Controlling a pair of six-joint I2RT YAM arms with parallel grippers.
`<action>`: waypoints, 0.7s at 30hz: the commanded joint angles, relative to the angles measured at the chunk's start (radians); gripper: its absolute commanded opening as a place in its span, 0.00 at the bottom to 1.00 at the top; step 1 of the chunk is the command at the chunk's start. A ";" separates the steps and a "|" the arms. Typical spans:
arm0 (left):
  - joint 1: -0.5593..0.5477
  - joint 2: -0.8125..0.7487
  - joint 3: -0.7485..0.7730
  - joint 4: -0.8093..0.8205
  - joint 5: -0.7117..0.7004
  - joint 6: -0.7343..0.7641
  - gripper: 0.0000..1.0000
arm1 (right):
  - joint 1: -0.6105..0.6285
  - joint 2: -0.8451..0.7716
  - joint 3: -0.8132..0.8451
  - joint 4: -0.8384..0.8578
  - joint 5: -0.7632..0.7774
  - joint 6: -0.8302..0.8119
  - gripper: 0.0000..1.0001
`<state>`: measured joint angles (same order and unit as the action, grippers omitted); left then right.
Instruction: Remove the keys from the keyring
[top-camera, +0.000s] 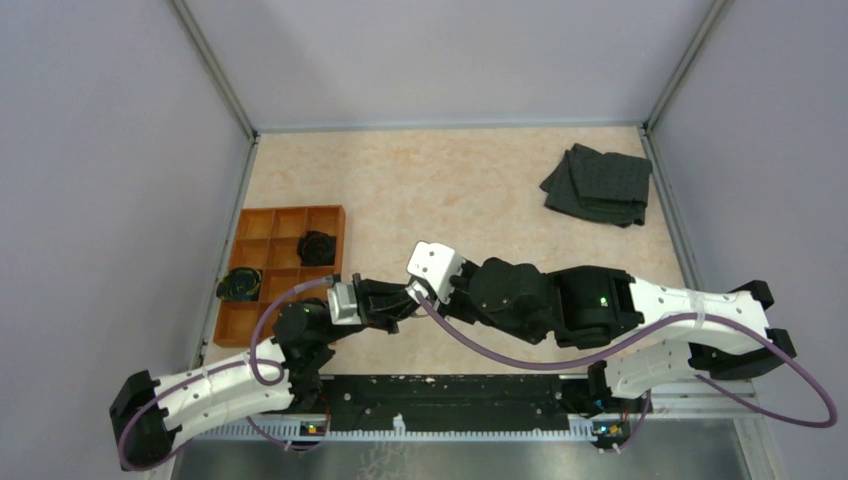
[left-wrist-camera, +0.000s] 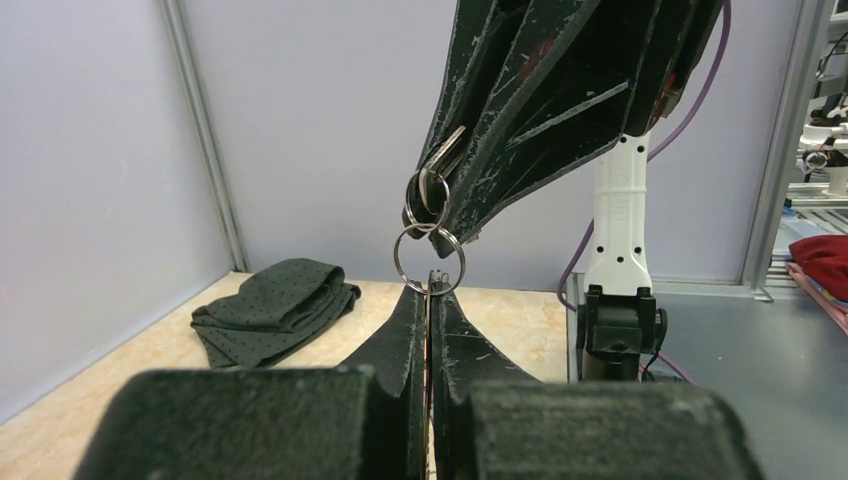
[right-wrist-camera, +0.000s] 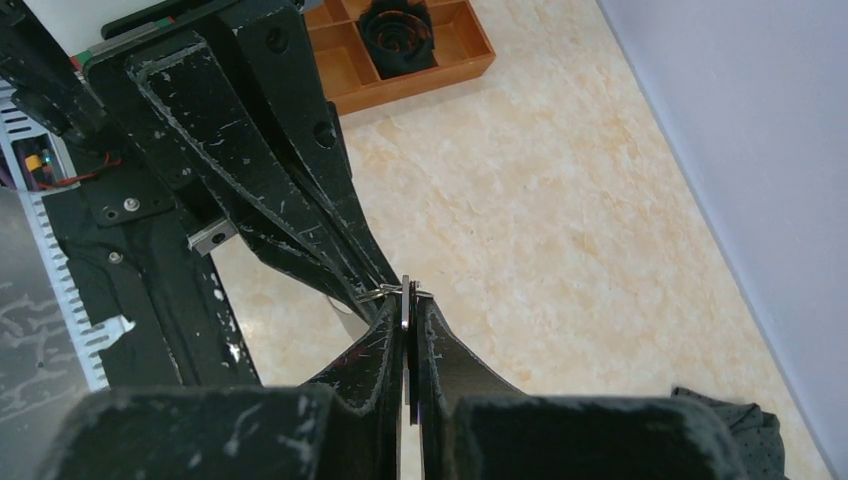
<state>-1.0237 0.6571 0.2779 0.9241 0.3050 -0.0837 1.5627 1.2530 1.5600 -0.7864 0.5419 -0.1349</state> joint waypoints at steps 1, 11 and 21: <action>-0.006 -0.009 -0.006 0.081 0.002 0.007 0.00 | 0.014 -0.010 0.030 0.029 0.060 0.013 0.00; -0.006 -0.006 -0.041 0.147 -0.043 -0.061 0.00 | 0.014 -0.001 0.021 0.038 0.085 0.002 0.00; -0.005 0.026 -0.095 0.298 -0.120 -0.285 0.00 | 0.017 0.033 0.033 0.037 0.076 -0.017 0.00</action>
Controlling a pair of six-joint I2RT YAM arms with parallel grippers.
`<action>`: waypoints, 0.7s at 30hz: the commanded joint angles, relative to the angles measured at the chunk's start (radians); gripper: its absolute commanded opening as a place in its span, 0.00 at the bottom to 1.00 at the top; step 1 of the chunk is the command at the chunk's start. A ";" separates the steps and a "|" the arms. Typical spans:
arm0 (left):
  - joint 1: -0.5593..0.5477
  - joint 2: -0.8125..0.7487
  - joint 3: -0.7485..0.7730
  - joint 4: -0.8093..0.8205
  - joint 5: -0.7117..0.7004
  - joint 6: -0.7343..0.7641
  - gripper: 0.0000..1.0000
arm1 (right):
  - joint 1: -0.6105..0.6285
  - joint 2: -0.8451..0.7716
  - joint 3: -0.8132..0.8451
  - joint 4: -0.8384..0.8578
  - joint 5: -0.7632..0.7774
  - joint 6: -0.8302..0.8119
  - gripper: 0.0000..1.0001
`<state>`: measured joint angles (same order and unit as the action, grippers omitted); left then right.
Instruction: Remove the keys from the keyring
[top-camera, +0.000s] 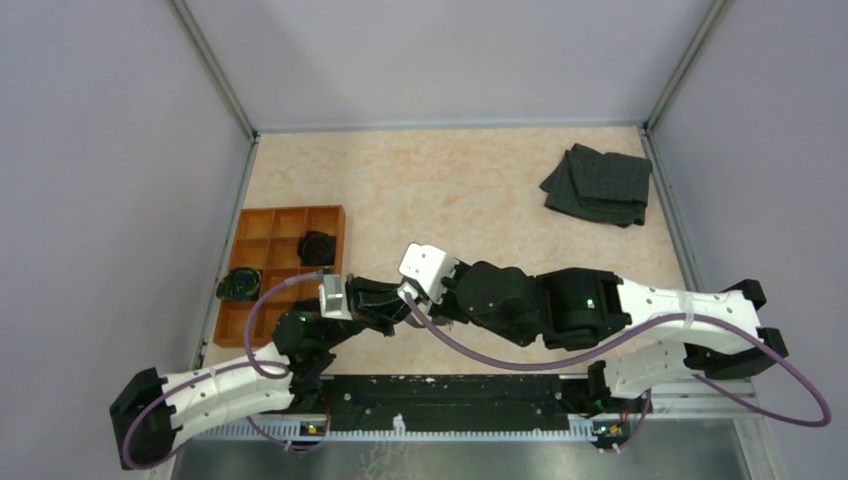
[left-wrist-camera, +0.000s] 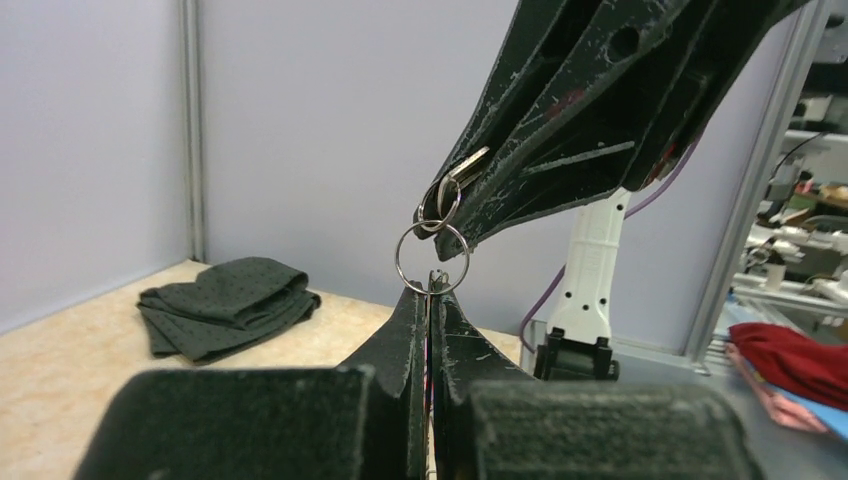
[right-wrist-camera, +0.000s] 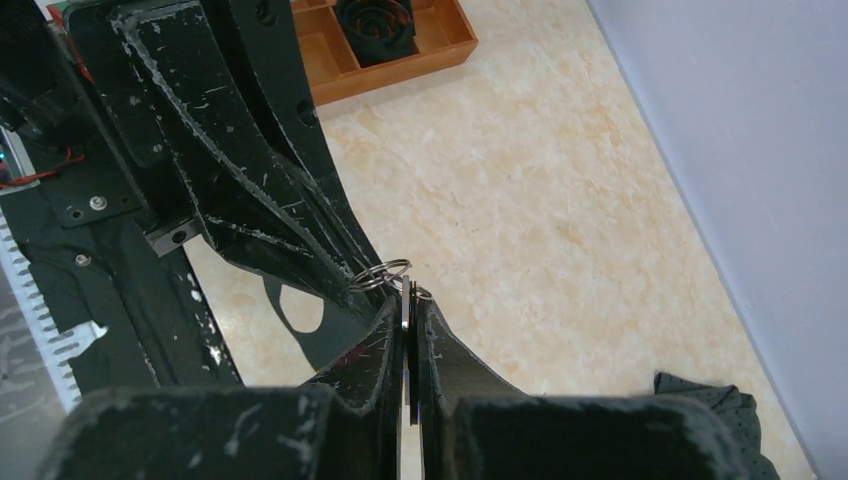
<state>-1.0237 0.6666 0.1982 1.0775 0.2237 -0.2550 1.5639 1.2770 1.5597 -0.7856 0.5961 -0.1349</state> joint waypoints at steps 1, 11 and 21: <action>-0.005 0.025 -0.020 0.171 -0.043 -0.135 0.00 | 0.016 0.012 0.035 0.037 0.022 -0.018 0.00; -0.004 0.066 -0.066 0.345 -0.101 -0.292 0.00 | 0.033 0.027 0.045 0.032 0.022 -0.035 0.00; -0.003 0.129 -0.072 0.415 -0.027 -0.310 0.00 | 0.033 0.046 0.084 0.047 0.120 -0.039 0.00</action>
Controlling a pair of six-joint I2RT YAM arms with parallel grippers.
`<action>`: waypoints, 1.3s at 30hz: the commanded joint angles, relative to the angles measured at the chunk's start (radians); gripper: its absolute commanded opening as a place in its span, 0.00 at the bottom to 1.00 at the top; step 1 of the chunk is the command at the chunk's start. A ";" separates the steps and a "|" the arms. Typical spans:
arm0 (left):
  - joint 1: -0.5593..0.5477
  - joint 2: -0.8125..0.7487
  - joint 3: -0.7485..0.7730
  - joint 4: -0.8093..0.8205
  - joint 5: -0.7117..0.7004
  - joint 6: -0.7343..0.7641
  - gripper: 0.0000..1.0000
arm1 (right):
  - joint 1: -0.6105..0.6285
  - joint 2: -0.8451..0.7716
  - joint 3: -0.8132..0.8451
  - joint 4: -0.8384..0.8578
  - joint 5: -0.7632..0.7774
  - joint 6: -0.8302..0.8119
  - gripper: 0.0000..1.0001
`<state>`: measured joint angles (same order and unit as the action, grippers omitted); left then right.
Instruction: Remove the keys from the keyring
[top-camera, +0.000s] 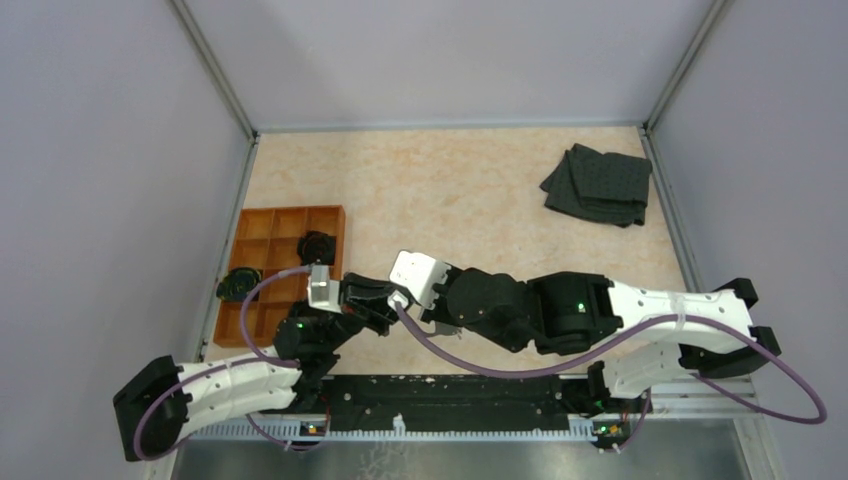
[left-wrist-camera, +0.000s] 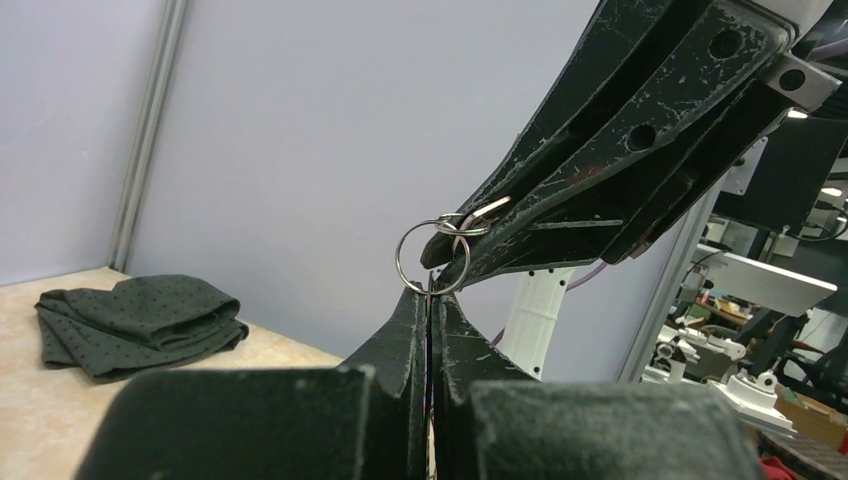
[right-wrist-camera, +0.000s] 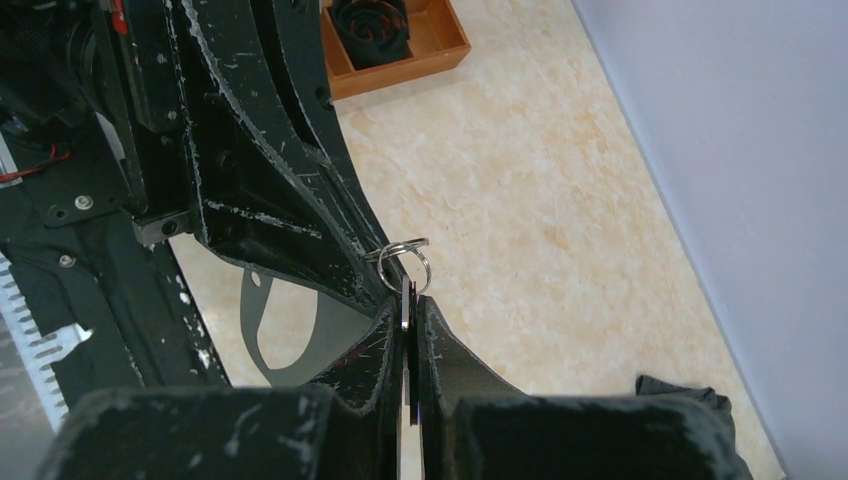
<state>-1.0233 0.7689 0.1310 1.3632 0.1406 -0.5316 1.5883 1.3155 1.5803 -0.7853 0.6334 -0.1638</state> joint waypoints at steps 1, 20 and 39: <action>-0.004 0.036 -0.002 0.133 0.065 -0.038 0.00 | 0.009 0.008 0.066 0.049 0.092 -0.014 0.00; -0.004 0.104 -0.021 0.245 0.058 -0.108 0.00 | 0.007 0.021 0.076 0.093 0.172 -0.038 0.00; 0.023 0.116 -0.079 0.431 -0.016 -0.228 0.00 | 0.027 -0.002 0.061 0.154 0.116 -0.028 0.00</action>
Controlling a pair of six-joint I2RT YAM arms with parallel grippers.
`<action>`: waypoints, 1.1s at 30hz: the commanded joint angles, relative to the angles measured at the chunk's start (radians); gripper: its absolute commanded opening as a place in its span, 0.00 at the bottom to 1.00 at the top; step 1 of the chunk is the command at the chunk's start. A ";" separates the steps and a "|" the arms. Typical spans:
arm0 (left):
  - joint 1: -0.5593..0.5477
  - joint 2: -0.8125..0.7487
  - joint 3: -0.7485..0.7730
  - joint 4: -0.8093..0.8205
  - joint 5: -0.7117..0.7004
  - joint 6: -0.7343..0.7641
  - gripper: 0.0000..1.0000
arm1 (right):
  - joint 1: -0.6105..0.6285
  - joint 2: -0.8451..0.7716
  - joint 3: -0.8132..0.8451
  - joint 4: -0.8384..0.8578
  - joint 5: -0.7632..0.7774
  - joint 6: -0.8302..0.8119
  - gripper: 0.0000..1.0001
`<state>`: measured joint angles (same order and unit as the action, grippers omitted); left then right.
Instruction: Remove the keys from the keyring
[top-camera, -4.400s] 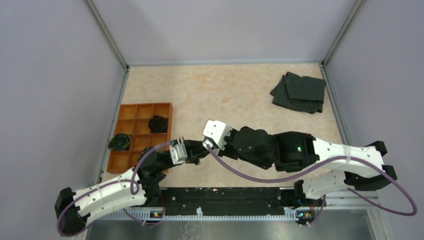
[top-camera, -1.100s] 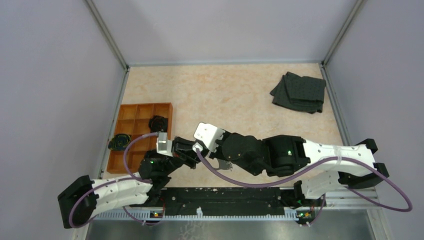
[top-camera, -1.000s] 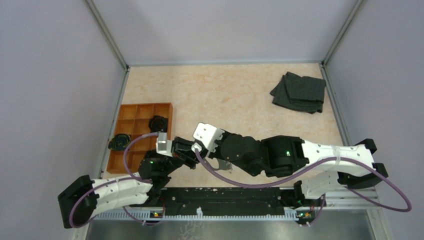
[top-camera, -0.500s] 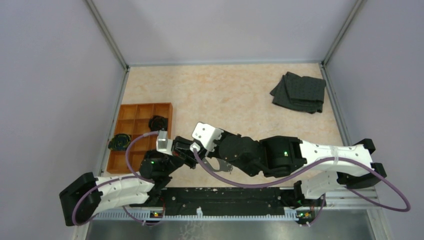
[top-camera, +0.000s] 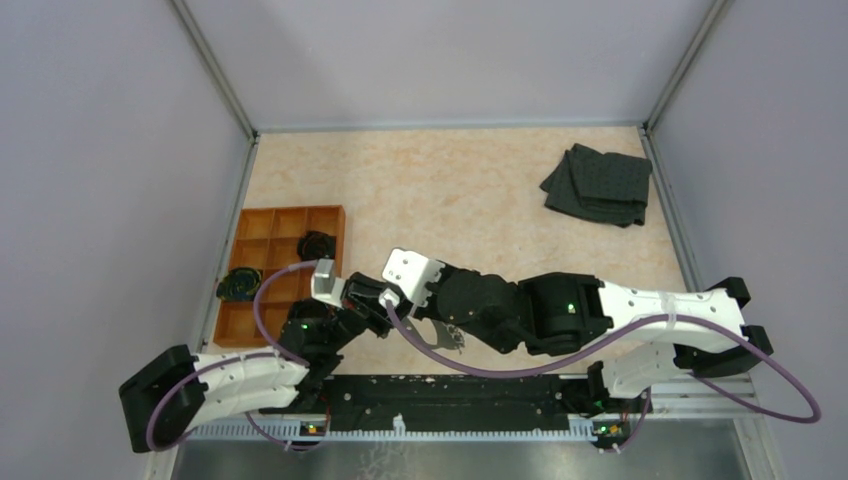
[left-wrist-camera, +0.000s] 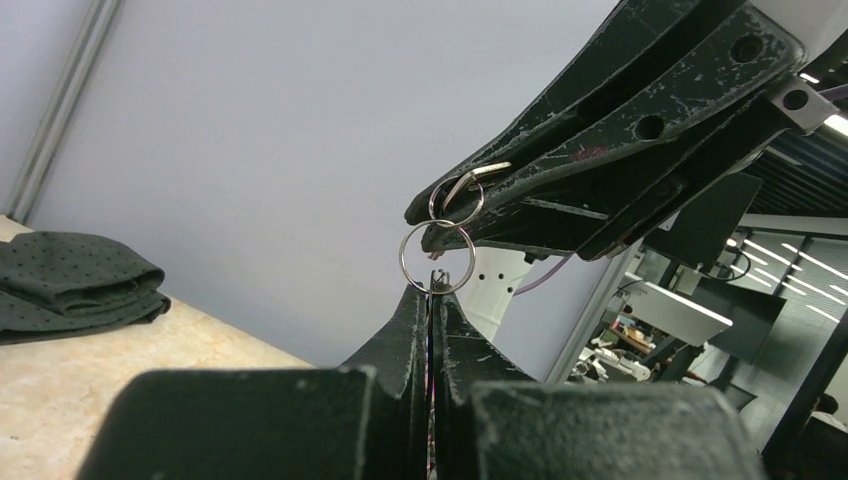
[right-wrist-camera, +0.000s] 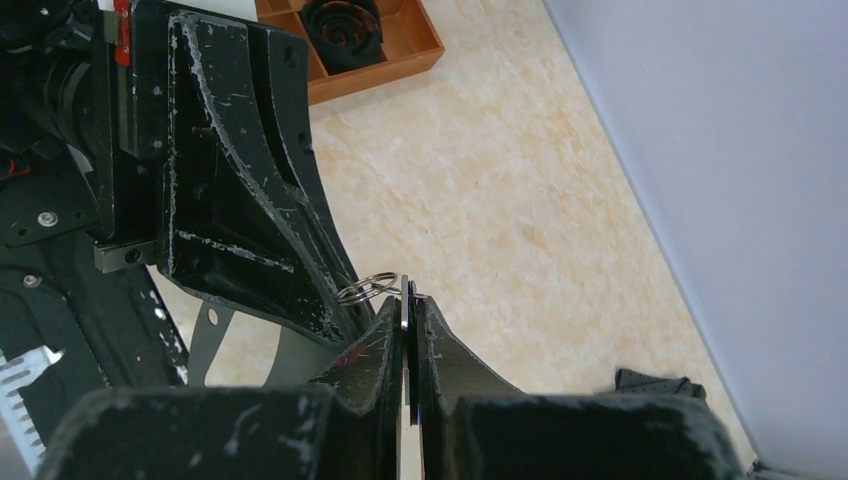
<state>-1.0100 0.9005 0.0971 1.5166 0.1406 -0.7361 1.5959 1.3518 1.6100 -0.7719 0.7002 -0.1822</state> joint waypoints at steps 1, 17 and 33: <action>0.010 -0.025 -0.047 0.276 -0.022 -0.023 0.00 | 0.021 -0.040 0.031 0.142 0.044 -0.010 0.00; 0.024 -0.099 -0.046 0.276 -0.046 -0.069 0.00 | 0.093 0.011 0.042 0.161 0.057 -0.083 0.00; 0.031 -0.087 -0.033 0.277 -0.035 -0.090 0.00 | 0.106 0.058 0.082 0.144 0.132 -0.128 0.00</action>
<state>-0.9867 0.8032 0.0689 1.5082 0.1249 -0.8135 1.6806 1.4048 1.6196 -0.6941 0.7765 -0.3046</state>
